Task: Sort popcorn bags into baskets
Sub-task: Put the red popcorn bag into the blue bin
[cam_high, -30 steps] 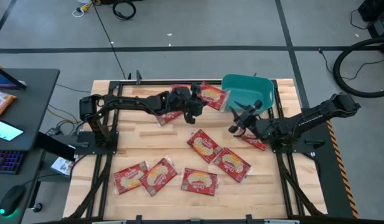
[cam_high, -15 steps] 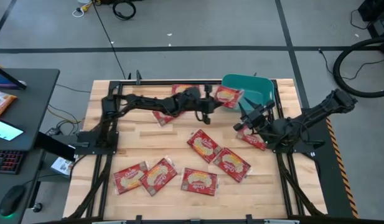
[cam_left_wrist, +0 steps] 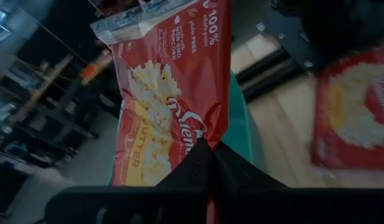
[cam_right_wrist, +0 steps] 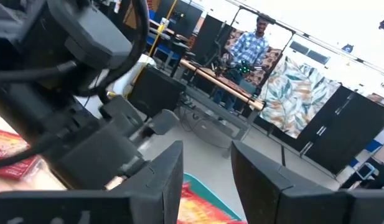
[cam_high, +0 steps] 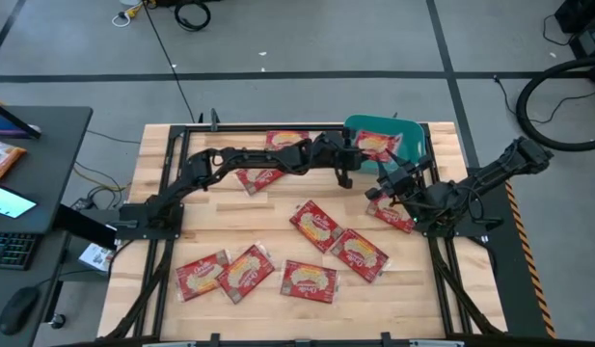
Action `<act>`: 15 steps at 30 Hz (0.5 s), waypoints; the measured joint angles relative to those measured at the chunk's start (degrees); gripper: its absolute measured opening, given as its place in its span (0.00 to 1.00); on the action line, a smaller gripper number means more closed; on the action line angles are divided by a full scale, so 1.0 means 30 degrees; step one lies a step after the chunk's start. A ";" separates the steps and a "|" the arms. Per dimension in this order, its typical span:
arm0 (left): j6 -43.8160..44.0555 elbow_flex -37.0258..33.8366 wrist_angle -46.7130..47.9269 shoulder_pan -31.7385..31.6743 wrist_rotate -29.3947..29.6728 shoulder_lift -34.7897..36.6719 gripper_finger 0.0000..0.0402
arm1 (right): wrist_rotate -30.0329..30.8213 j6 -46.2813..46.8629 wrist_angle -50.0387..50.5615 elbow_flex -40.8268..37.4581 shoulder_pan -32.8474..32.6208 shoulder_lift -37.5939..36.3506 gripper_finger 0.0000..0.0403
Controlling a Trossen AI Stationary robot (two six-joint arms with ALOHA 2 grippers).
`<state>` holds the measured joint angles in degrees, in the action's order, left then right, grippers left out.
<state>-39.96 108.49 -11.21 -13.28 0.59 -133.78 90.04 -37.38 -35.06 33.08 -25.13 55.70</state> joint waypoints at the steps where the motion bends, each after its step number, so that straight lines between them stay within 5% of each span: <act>1: 0.0004 0.0050 -0.0302 -0.0048 -0.0026 -0.0181 0.03 | -0.0002 0.0080 -0.0008 0.0000 -0.0086 0.0019 0.35; 15: 0.1927 0.0115 -0.1481 -0.0569 -0.0010 -0.1040 0.06 | -0.0078 0.0956 0.0270 -0.0016 -0.1241 0.0080 0.35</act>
<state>-34.18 108.84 -15.66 -14.98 0.56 -136.90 89.80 -34.51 -34.25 33.03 -28.85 55.94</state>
